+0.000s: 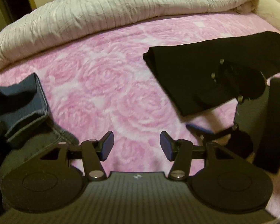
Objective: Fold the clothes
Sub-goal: 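Grasp the end of the black trouser strip with the right gripper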
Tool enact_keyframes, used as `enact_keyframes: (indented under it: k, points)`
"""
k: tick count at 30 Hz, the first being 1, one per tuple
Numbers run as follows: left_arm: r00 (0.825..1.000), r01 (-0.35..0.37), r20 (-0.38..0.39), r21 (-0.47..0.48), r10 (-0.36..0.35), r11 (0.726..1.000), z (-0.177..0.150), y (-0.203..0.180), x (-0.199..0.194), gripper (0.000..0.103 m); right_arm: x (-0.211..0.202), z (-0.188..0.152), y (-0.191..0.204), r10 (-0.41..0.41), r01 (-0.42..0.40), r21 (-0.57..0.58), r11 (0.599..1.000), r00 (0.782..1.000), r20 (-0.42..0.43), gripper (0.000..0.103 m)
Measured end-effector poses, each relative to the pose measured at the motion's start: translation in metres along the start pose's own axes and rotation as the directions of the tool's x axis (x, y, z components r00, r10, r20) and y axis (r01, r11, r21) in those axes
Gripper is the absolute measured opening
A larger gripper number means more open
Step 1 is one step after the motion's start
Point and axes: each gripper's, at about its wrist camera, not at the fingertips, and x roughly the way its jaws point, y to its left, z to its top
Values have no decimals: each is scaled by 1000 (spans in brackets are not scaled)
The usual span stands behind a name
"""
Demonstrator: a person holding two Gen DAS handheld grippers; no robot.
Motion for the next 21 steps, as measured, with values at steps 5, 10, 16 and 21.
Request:
enact_keyframes:
  k: [5, 10, 16, 21]
  points:
    - [1000, 7, 7, -25, -7, 1000, -4, 5, -4, 51, 17, 2, -1, -54, 54, -55, 997, 999, -6, 75]
    - [1000, 5, 13, -2, -5, 1000, 1, -5, -12, 51, 23, 8, -12, -48, 47, -38, 998, 998, -35, 45]
    - [999, -30, 11, 1, 30, 1000, 10, -29, -15, 52, 33, 1, -47, -1, 6, 95, 995, 998, -56, 12]
    - [998, -59, 4, -7, 59, 998, 20, -64, -16, 52, 9, -12, -90, 161, -175, 317, 932, 985, 68, 9]
